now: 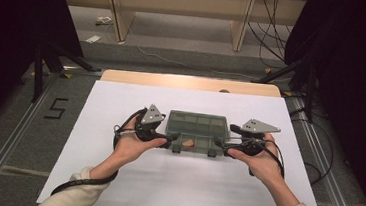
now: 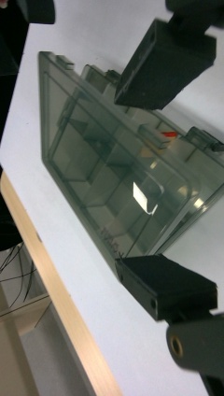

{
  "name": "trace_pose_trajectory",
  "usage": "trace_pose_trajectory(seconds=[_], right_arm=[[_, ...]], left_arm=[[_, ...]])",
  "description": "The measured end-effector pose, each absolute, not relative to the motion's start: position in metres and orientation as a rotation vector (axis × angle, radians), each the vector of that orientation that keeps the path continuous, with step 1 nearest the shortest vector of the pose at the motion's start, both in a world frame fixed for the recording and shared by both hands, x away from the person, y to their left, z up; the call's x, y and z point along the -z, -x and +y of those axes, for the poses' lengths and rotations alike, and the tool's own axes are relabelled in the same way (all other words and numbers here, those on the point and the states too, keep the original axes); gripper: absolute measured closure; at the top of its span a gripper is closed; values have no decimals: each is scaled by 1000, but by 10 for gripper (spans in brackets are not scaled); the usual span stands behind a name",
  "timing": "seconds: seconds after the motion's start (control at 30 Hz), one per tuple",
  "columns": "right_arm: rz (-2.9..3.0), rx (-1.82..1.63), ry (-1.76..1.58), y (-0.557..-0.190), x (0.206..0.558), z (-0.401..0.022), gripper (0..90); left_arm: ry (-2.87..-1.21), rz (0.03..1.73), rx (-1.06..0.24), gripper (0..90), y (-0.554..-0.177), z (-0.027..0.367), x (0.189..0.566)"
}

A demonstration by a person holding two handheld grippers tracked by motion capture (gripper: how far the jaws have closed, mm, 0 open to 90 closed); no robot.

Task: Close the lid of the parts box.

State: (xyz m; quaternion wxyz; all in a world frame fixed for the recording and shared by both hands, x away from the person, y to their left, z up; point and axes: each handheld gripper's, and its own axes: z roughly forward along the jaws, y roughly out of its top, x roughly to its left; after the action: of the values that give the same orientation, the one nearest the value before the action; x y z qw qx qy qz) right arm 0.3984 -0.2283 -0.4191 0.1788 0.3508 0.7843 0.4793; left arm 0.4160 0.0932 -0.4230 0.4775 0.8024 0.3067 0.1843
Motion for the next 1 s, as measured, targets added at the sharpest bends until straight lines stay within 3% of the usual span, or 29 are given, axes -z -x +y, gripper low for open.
trace_pose_trajectory(seconds=[0.23,0.4,0.53,0.63,0.83,1.0], right_arm=[[2206,-1383,-988,-402,415,-223,236],[2195,-1390,-989,-404,414,-221,309],[2191,-1385,-988,-405,414,-220,434],[2182,-1389,-993,-406,415,-219,540],[2184,-1382,-996,-407,415,-220,762],[2180,-1361,-995,-407,415,-221,863]], left_arm=[[-1921,757,-450,338,-419,94,418],[-1917,771,-459,512,-421,94,418],[-1931,789,-471,696,-423,95,418],[-1945,790,-476,775,-423,93,419],[-1969,778,-458,883,-422,90,420],[-1984,773,-453,894,-421,89,421]])
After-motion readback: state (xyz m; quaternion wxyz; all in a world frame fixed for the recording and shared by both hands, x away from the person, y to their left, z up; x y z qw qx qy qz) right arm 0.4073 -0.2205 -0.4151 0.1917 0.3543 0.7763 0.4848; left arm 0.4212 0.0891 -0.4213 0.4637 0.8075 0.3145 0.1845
